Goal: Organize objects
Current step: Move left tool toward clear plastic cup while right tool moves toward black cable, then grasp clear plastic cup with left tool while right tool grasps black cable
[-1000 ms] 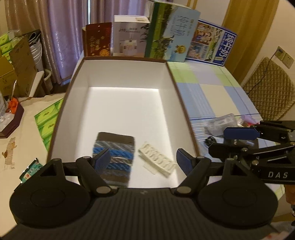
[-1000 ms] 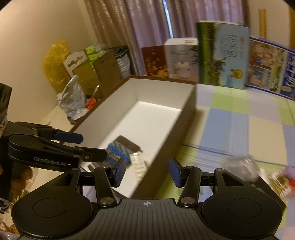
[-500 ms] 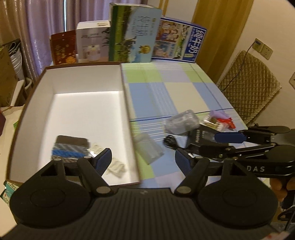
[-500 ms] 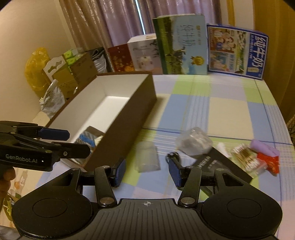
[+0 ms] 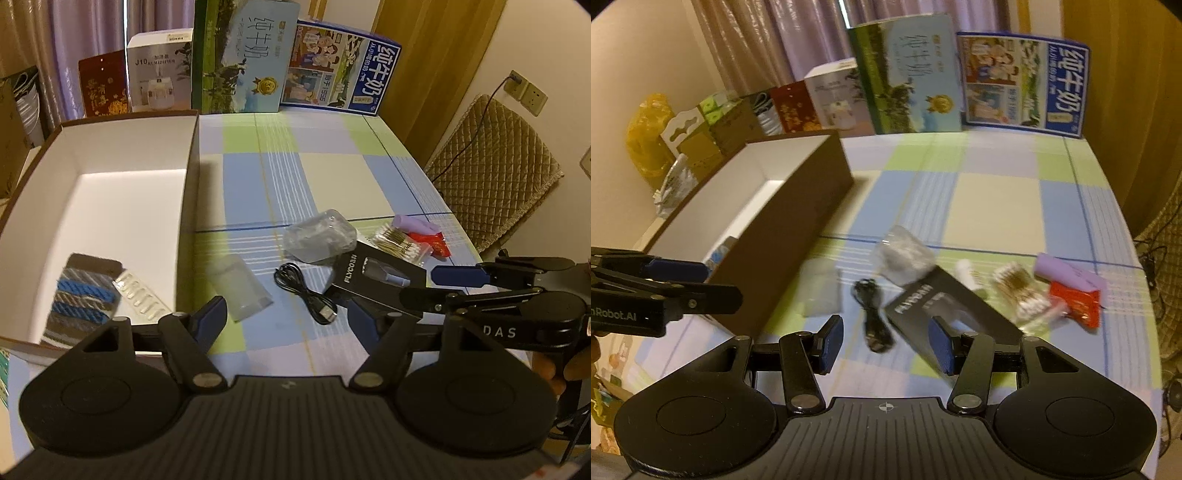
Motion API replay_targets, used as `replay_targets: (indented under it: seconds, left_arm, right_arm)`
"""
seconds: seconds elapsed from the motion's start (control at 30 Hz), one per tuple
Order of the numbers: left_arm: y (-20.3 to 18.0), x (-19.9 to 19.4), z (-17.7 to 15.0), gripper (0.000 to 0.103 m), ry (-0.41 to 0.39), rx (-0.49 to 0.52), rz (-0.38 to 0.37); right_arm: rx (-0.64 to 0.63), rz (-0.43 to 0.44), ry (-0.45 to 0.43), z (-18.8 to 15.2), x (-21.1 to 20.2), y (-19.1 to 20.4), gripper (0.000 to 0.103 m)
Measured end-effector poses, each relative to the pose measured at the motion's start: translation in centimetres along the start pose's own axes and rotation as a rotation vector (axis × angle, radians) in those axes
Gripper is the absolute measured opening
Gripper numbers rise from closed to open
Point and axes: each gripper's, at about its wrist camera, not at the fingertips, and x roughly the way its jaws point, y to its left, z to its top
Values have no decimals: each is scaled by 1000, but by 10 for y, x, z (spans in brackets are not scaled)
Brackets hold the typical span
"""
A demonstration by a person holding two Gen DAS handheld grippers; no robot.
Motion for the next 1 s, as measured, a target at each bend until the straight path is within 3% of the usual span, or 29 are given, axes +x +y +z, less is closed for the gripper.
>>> replay_targets:
  seconds: [0.17,0.43,0.7,0.77,1.0]
  left_arm:
    - [-12,14,-2,66,15,-40,27]
    - [-18,47,-6,65,49,-142,136]
    - [-23,82,2,58,60,-194,250]
    - [-24,94,6,52,66,-194,289]
    - [-18,136,18,45,120,-218,371]
  right_arm:
    - [15,-13,7,-1,-2,-27,49]
    - [50,-52,18,-2,2,-71,49]
    - [85,-89,14,9,13,-110,49]
    - [91,-97,16,11,16,-119,49]
    - [116,-114,26,15,22,-146,49]
